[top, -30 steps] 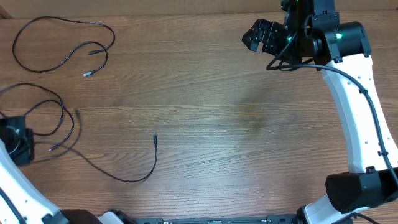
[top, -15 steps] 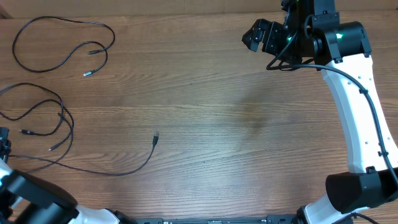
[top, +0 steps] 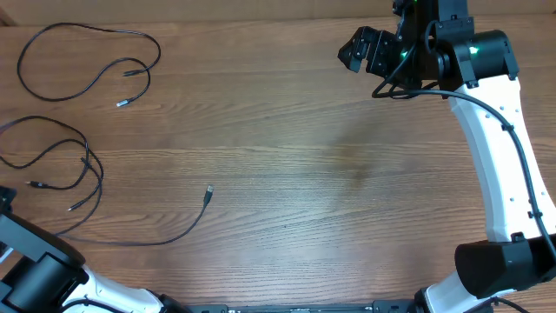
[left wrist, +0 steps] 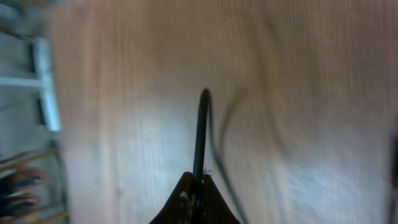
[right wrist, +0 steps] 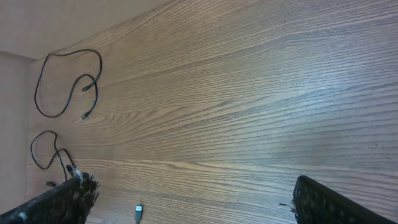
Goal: Untangle cables
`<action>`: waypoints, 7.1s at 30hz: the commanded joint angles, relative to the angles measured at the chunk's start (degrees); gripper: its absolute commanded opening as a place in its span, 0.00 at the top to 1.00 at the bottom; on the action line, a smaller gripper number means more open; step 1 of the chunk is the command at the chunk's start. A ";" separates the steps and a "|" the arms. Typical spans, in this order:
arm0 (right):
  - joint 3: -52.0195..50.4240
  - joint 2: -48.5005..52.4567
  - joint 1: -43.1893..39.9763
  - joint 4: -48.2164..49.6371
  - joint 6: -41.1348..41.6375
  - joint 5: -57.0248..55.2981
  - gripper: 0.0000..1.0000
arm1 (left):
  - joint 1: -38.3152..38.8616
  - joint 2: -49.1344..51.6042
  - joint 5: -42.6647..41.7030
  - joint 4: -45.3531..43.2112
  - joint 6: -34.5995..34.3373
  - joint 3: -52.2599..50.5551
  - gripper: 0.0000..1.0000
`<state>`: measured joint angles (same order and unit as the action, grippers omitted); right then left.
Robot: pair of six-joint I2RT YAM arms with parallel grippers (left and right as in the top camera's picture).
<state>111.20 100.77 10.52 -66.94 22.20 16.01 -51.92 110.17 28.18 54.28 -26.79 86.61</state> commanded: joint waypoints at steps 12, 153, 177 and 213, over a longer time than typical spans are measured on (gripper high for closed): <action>0.17 -1.66 -0.11 0.17 -0.42 -0.79 0.00 | -1.49 0.04 5.62 4.52 -0.46 15.19 0.95; 0.17 -1.66 -0.11 0.17 -0.42 -0.79 0.00 | 2.58 2.27 -26.73 -6.95 12.44 -9.75 0.58; 0.17 -1.66 -0.11 0.17 -0.42 -0.79 0.00 | 4.70 7.02 -35.67 -19.69 15.65 -9.75 0.54; 0.17 -1.66 -0.11 0.17 -0.42 -0.79 0.00 | -5.01 7.26 -11.28 10.40 -12.22 4.85 0.96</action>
<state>111.20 100.77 10.52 -66.94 22.20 15.64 -53.95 117.05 14.35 64.36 -36.56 91.44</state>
